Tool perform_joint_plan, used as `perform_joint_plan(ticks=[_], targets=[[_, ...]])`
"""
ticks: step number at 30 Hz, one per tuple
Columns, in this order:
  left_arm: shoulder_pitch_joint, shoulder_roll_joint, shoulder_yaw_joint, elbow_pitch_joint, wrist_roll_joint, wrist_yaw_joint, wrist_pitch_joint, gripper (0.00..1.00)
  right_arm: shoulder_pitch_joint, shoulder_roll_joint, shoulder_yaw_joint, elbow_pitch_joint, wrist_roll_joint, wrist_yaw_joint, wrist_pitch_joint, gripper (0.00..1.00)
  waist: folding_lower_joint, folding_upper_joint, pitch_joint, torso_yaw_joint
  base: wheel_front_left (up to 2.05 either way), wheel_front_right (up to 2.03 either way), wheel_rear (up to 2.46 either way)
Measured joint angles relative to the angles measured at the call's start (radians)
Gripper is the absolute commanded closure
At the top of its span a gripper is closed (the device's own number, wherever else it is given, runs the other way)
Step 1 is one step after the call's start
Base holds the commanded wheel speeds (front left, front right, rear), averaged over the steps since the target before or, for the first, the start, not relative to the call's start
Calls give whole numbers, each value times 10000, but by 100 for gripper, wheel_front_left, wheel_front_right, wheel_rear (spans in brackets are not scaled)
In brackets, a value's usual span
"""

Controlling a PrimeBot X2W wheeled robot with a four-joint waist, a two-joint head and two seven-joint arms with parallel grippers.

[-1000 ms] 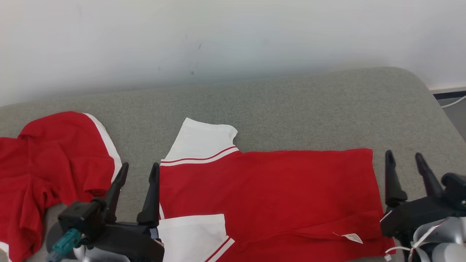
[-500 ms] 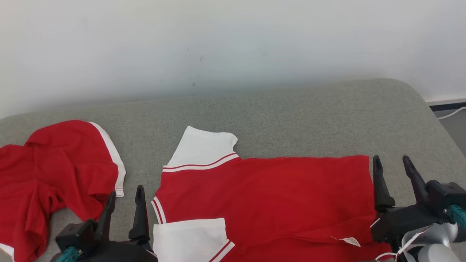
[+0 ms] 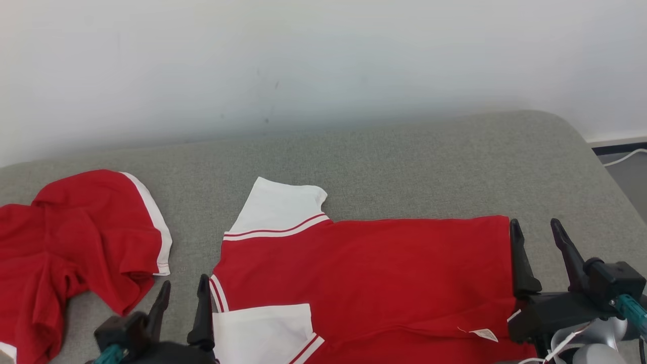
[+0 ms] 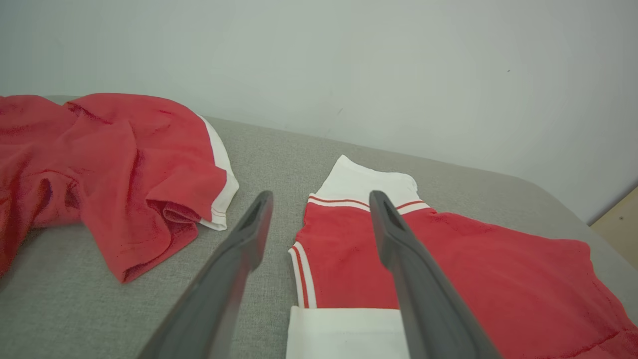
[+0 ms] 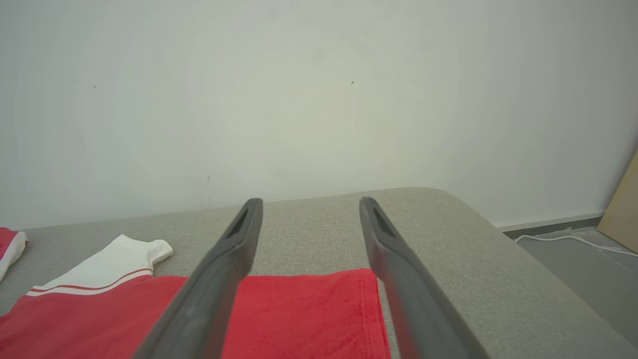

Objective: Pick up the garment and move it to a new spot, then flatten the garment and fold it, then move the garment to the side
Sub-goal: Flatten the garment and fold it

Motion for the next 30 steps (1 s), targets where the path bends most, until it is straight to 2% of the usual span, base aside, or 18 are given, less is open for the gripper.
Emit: perform_joint_plan(ticks=[4,10,18,30], targets=[[-985,144,-318,665,-77,-405,867,0,314,-23,-31,-393,2,2,-38,0,0,0,234,-12,0,0,0],[-4102,-69,-554,1906,-140,-608,2433,0,441,-343,-140,-1149,-4,56,-29,0,1,0,848,9,0,0,0],[-6620,-136,-642,4052,-4,-514,4330,0,385,-569,-169,-1969,-219,71,146,0,2,0,1905,-121,0,0,0],[-8684,169,-259,5762,109,-341,5614,0,-48,-813,-215,-2966,-311,82,472,0,3,1,3557,-894,0,0,0]])
